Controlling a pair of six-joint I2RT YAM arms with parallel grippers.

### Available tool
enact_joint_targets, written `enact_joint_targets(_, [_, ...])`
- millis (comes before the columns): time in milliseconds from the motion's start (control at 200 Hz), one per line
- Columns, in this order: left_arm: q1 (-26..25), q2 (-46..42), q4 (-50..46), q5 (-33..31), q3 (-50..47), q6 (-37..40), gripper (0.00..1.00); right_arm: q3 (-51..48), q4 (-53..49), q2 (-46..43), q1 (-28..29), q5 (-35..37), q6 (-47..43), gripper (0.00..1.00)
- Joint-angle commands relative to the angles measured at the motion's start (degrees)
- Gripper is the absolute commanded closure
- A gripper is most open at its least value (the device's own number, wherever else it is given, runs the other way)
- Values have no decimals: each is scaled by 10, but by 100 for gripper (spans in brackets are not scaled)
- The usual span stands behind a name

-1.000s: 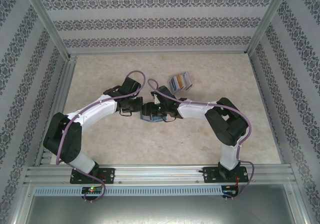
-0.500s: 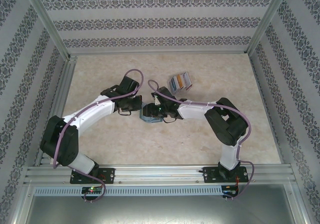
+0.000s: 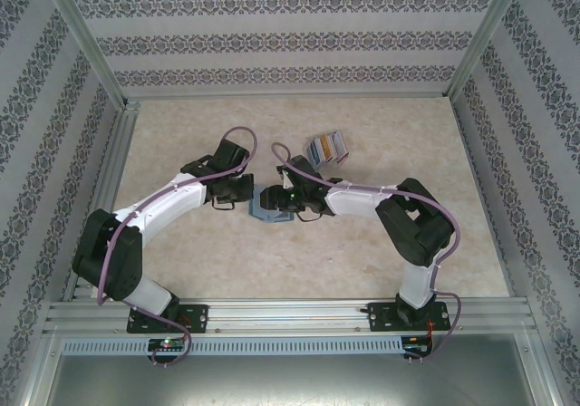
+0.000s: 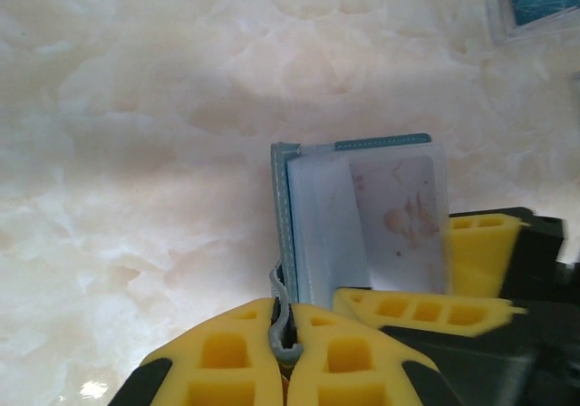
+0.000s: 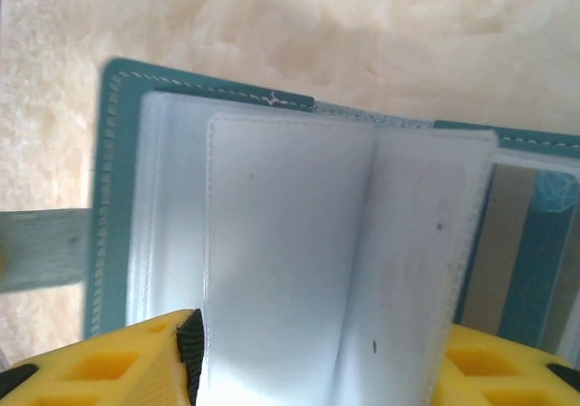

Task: Put the credit cards into the card holder
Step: Flip over the card slot on the card holder.

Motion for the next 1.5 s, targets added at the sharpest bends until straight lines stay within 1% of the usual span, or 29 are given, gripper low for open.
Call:
enact_joint_targets(0, [11,-6,4,-9,-16,-10,100,8,-10,-21,-6,-12,-9,44])
enact_joint_targets(260, [12,-7,7,-6,-16,-9,100,5,-1,-12,-9,-20,4,46])
enact_joint_targets(510, [15,-1,9,-6,-21,-10,100,-6,4,-46,-13,-20,6,45])
enact_joint_targets(714, [15,-1,11,-3,-21,-12,100,5,-7,-24,-23,-26,3,49])
enact_joint_targets(759, [15,-3,10,-4,-21,-12,100,5,-8,-19,-24,-26,3,51])
enact_joint_targets(879, [16,-3,5,-7,-19,-11,100,-2,2,-14,-27,-29,8,61])
enact_joint_targets(964, [16,-3,5,-8,-19,-10,100,-5,5,-17,-29,-29,8,70])
enact_joint_targets(1014, [16,-2,5,-7,-19,-10,100,-7,5,-19,-30,-29,9,72])
enact_joint_targets(1064, [16,0,6,-7,-19,-11,100,-8,8,-19,-32,-33,10,76])
enact_joint_targets(1344, [16,6,9,-1,-15,-12,100,-14,48,-7,-38,-67,28,76])
enact_joint_targets(1494, [16,6,6,-3,-16,-11,100,-20,71,1,-42,-78,43,81])
